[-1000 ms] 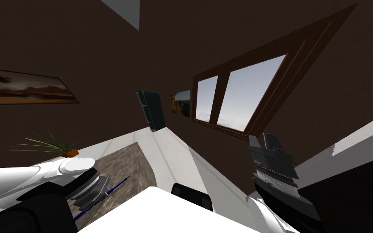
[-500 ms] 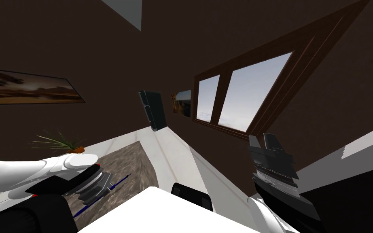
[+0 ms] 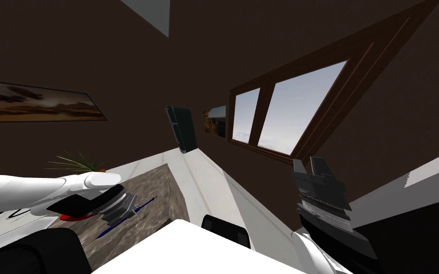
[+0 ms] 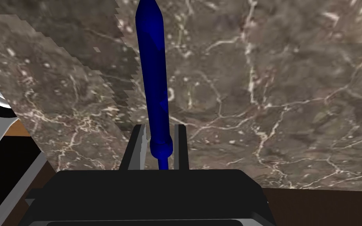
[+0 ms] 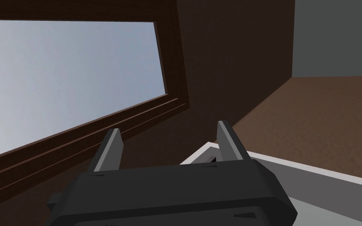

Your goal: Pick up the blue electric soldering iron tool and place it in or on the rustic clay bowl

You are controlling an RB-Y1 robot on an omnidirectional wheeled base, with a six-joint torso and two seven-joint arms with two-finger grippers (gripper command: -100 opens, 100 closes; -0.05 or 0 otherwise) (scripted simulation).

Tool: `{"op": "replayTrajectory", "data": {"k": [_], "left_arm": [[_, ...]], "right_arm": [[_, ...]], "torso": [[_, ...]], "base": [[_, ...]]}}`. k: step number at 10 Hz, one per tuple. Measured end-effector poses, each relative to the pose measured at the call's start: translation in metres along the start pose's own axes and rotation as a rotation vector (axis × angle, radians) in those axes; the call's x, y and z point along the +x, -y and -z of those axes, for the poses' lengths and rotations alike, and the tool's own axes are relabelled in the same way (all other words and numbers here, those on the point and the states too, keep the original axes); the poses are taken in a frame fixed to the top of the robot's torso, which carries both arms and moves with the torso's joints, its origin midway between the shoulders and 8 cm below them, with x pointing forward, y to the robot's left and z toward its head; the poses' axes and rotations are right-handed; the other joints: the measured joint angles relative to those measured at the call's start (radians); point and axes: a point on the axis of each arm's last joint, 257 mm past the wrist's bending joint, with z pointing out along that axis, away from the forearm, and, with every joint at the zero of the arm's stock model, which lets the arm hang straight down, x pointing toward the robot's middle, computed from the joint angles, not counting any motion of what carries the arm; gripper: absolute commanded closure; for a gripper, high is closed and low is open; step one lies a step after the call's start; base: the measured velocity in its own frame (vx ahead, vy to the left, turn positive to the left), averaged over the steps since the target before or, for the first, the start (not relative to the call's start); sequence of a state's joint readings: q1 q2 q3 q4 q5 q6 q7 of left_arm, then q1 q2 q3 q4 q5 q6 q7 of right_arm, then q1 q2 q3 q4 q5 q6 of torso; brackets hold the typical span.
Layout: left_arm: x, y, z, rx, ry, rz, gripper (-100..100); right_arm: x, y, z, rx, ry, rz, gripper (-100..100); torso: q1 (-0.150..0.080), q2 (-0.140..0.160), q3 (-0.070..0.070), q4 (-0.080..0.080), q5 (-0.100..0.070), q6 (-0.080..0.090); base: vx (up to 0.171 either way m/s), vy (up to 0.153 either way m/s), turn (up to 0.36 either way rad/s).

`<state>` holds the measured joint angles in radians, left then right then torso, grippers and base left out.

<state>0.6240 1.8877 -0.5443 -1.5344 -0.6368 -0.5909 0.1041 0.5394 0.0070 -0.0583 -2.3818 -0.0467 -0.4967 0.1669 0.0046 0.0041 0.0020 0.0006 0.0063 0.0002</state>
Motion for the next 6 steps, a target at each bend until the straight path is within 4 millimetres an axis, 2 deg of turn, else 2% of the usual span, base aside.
{"op": "replayTrajectory", "data": {"k": [2, 4, 5, 6], "left_arm": [[-0.008, -0.018, 0.016, -0.043, 0.001, -0.01, 100], [-0.014, -0.025, 0.021, -0.055, 0.001, -0.019, 100], [-0.023, -0.033, 0.032, -0.074, 0.003, -0.021, 100], [-0.032, -0.044, 0.042, -0.101, 0.006, -0.031, 100]], "right_arm": [[0.0, 0.0, 0.0, 0.0, 0.0, 0.0, 0], [0.0, 0.0, 0.0, 0.0, 0.0, 0.0, 0], [0.0, 0.0, 0.0, 0.0, 0.0, 0.0, 0], [0.0, 0.0, 0.0, 0.0, 0.0, 0.0, 0]], "torso": [[-0.002, 0.004, 0.002, 0.001, -0.001, -0.001], [0.0, 0.0, 0.0, 0.0, 0.0, 0.0], [-0.001, 0.002, 0.001, 0.001, -0.001, 0.0], [-0.001, 0.005, 0.003, 0.002, -0.001, 0.0]], "base": [[-0.093, -0.029, 0.036], [-0.057, -0.011, 0.034], [-0.146, -0.007, 0.077], [-0.236, 0.003, 0.111]]}}
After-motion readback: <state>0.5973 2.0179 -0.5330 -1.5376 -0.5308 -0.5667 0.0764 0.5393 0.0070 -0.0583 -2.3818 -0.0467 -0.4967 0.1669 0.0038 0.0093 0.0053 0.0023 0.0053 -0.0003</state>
